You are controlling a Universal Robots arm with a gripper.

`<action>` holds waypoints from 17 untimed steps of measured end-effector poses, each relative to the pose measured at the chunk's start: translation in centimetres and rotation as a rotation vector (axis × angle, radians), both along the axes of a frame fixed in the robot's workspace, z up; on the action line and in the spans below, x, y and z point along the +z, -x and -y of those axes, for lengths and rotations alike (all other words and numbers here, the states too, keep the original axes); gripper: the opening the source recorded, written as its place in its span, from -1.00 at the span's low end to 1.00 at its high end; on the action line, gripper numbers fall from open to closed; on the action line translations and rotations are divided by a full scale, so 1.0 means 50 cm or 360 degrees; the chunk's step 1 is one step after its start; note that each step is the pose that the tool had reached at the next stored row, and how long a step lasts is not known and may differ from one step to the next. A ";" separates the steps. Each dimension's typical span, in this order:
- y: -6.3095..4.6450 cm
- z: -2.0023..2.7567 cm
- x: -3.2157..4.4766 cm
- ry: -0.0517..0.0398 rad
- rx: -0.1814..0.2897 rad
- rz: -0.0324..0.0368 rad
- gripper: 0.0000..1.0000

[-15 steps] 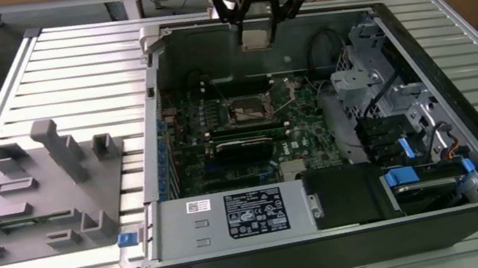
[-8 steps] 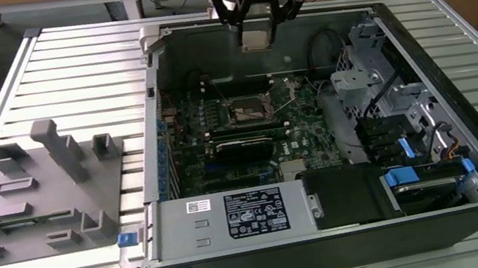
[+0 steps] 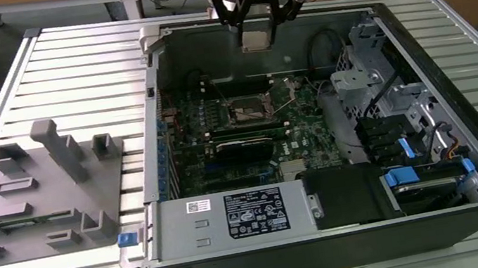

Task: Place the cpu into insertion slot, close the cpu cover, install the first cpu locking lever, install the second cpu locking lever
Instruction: 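Place the cpu into insertion slot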

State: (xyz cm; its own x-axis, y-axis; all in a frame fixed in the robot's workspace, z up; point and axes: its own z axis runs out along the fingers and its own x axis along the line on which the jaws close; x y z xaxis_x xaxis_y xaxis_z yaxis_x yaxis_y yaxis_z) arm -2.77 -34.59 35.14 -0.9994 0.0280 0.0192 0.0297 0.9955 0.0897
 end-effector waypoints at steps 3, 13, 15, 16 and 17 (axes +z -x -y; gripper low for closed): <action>0.000 0.0001 -0.001 0.0001 0.0000 0.0000 0.08; 0.000 0.0001 -0.008 0.0000 0.0000 0.0000 0.08; 0.000 0.0001 -0.009 0.0000 0.0000 0.0000 0.08; 0.000 0.0000 -0.009 0.0000 0.0000 0.0000 0.08; 0.000 0.0000 -0.010 0.0000 0.0000 0.0000 0.08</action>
State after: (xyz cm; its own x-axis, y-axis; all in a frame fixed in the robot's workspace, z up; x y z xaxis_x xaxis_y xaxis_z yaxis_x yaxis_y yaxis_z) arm -2.77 -34.59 34.66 -0.9994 0.0281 0.0192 0.0297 0.9955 0.0897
